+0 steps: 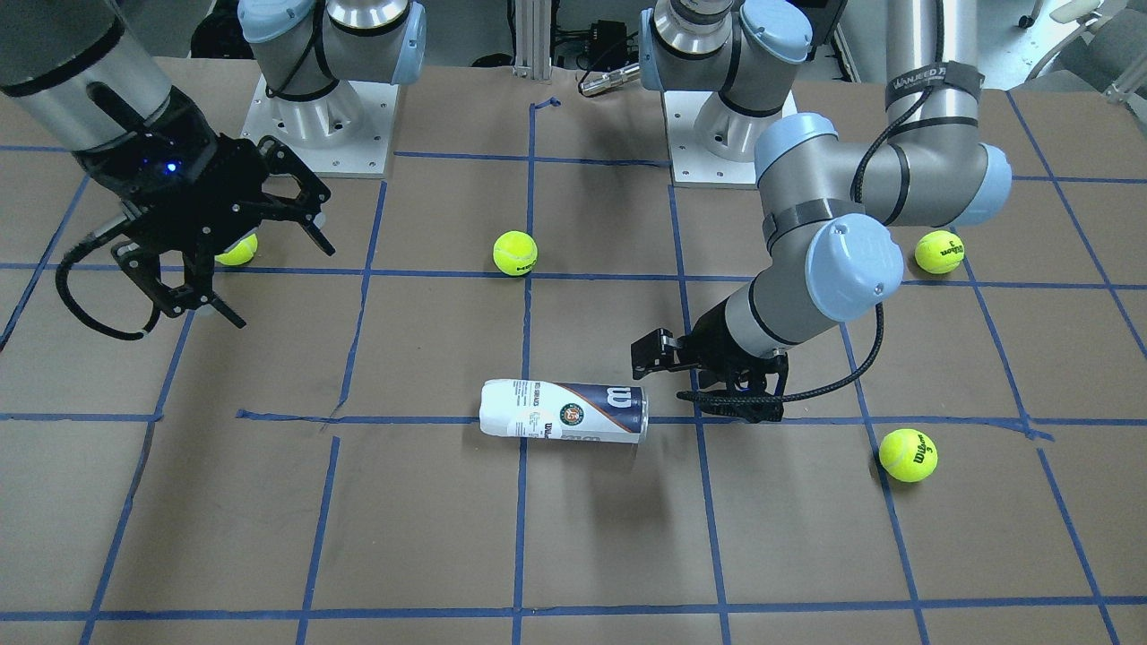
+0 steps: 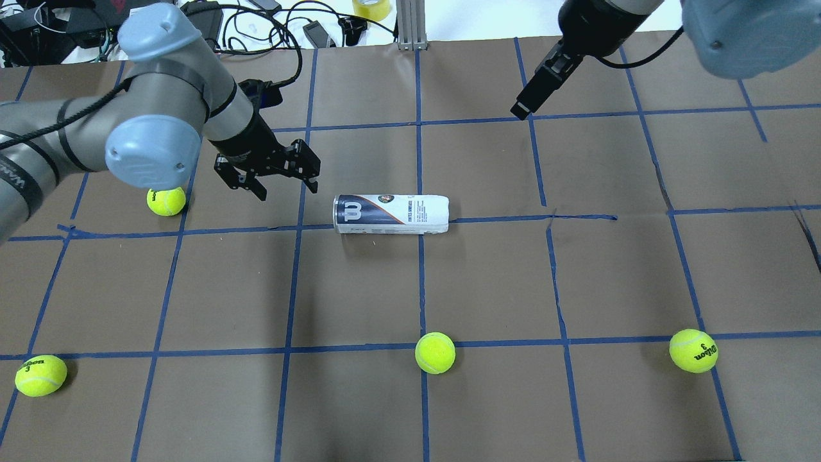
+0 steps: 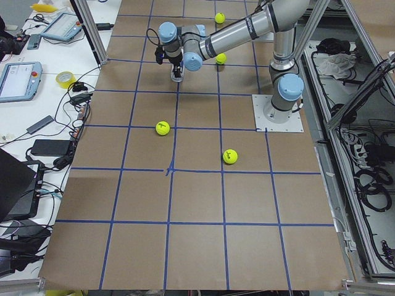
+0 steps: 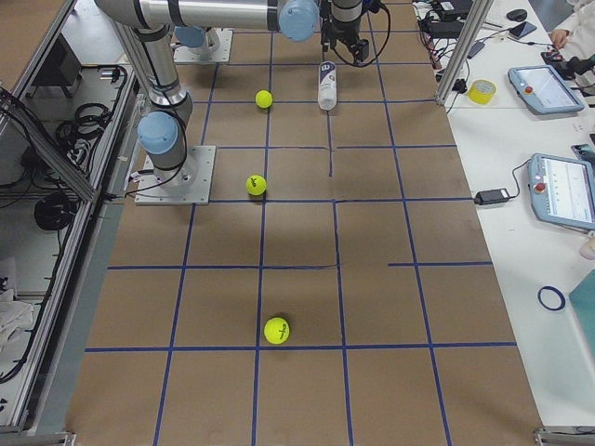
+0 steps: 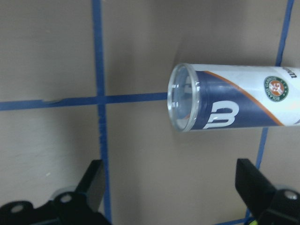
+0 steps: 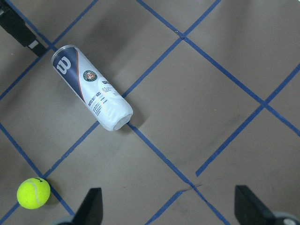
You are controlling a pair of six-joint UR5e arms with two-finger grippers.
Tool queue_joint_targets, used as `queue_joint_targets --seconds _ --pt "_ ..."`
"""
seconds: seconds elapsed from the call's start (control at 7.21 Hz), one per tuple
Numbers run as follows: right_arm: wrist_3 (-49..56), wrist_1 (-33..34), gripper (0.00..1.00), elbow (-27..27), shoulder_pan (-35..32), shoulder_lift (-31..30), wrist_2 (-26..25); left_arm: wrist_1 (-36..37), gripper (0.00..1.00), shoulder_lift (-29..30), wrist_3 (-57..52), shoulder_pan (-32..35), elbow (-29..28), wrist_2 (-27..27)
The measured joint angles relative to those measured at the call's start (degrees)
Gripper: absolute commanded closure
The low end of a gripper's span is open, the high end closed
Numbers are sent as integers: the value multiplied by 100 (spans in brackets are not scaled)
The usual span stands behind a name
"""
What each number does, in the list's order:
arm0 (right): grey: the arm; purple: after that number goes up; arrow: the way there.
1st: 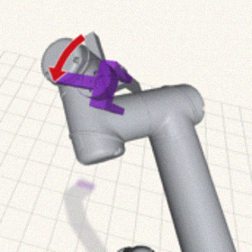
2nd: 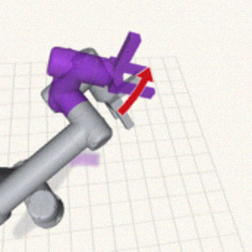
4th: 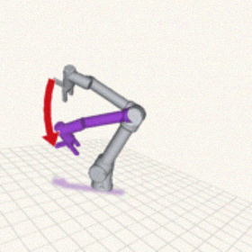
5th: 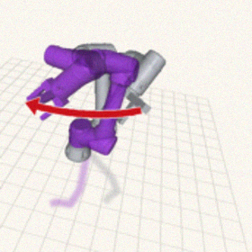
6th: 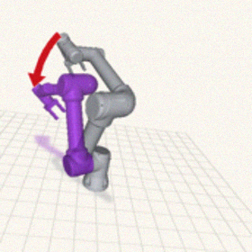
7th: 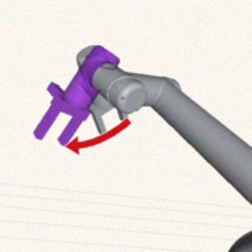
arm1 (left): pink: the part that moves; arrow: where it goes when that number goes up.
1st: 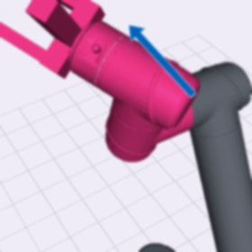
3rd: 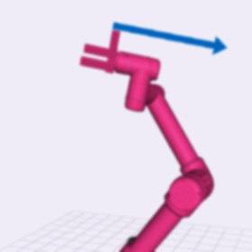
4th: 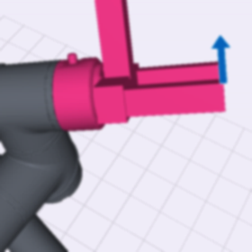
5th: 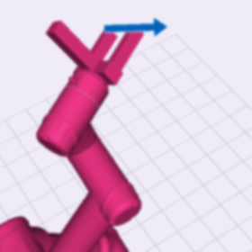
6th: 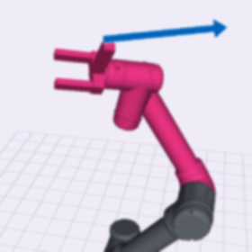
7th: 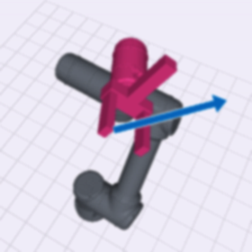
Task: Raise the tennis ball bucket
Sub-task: 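Grasp the lying can's open end with the left gripper, then lift the can's end with the left gripper, tilting it upright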
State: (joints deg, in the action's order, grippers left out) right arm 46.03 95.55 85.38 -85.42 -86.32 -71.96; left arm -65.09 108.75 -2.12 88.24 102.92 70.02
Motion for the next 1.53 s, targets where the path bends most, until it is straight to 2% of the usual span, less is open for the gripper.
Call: queue_joint_targets --seconds 0.28,0.55,0.83,0.97,1.11,1.39,1.53 --pt "-835 -152 0 48 23 -176 -38 366 0 447 -34 -106 2 -670" --pt "-1604 -182 0 100 21 -335 -249 429 0 763 -121 -143 8 -1269" --pt "-2385 -174 0 261 17 -610 -558 399 42 941 -175 -148 13 -1865" --pt "-2898 -176 0 325 14 -750 -814 386 53 987 -171 -151 -9 -2047" --pt "-3424 -184 0 367 -1 -874 -1016 379 57 997 -128 -155 -58 -2153" --pt "-4241 -191 0 458 -53 -1029 -1213 356 72 913 258 -157 -154 -2506" --pt "-4618 -195 0 495 -89 -1087 -1287 362 77 864 457 -157 -168 -2695"
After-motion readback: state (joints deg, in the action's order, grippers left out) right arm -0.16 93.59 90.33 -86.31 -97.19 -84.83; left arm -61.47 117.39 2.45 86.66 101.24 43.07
